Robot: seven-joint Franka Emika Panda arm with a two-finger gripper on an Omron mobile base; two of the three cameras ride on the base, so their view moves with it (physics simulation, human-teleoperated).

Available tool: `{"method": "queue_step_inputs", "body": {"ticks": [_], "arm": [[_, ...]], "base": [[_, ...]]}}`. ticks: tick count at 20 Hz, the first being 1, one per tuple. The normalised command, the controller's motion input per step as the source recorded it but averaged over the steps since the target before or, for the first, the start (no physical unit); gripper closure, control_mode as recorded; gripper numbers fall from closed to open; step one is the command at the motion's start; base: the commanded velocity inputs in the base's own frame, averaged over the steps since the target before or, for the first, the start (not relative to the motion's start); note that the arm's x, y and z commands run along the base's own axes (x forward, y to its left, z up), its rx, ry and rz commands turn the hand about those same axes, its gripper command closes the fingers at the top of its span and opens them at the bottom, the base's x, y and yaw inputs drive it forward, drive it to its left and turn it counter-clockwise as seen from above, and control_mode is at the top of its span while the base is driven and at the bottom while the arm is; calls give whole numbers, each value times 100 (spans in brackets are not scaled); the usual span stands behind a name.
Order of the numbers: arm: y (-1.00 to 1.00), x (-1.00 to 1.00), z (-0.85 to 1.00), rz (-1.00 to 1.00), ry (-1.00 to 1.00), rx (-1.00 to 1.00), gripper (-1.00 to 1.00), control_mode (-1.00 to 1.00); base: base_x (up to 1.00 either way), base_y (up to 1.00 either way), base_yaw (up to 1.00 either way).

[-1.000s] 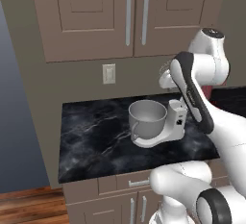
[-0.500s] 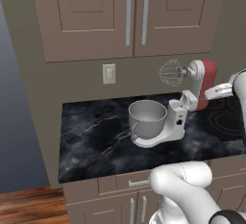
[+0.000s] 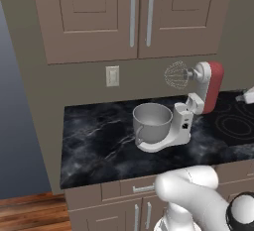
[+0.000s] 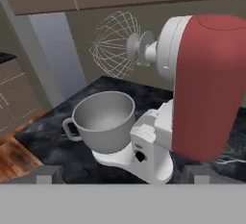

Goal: Close the stand mixer head.

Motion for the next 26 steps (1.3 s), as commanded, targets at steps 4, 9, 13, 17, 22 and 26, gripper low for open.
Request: {"method": "queue_step_inputs", "body": {"ticks": [4,9,13,17,22,26], "arm": [[-41,35,6,14,-23,0,-100,-100],[-19,64,0,6,-24,0,-100,-100],[0,57,0,6,-21,0,-100,-100],[4,60,0,3,-18,0,-100,-100],[40,47,-3,9,-5,-3,-100,-100],[98,27,-21,34,0,-14,-100,-100]], "base": [[0,0,0],[0,0,0],[0,0,0],[0,0,0],[0,0,0],[0,0,0]]}}
